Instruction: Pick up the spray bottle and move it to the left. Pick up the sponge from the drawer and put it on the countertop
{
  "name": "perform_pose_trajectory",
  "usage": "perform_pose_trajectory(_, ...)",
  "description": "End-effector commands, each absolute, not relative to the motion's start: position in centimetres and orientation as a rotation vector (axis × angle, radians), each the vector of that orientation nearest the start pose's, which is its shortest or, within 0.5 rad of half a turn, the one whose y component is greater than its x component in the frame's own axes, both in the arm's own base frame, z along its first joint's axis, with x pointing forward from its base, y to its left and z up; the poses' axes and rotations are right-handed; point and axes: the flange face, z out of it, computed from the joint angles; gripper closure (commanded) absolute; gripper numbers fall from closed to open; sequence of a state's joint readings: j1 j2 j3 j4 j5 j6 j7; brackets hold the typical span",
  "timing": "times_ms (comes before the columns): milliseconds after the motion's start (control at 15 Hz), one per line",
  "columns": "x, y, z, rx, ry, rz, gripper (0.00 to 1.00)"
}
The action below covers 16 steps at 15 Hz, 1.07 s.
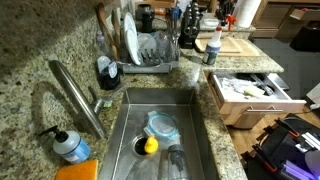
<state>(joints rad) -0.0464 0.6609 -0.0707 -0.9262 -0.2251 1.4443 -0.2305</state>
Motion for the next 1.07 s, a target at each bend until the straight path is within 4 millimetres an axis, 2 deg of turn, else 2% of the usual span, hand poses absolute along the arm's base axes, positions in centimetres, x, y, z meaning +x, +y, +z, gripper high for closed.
perform_pose_trajectory(0, 72.0, -10.3, 49.4, -3.371, -0.099, 0.315, 0.95)
perform_pose_trajectory(333, 71.8, -12.0, 49.5, -3.331, -0.001, 0.335, 0.95)
perform_pose_trajectory(400, 71.6, -12.3, 49.3, -3.332, 0.029, 0.366, 0.56)
perform_pose_trajectory(467, 71.4, -12.7, 49.4, -3.326, 0.036, 0.380, 0.56)
perform_pose_trajectory(733, 70.8, -13.4, 51.8, -3.281, 0.000, 0.295, 0.29)
perform_pose_trajectory(1000, 70.0, -12.3, 57.3, -3.276, -0.134, 0.107, 0.02)
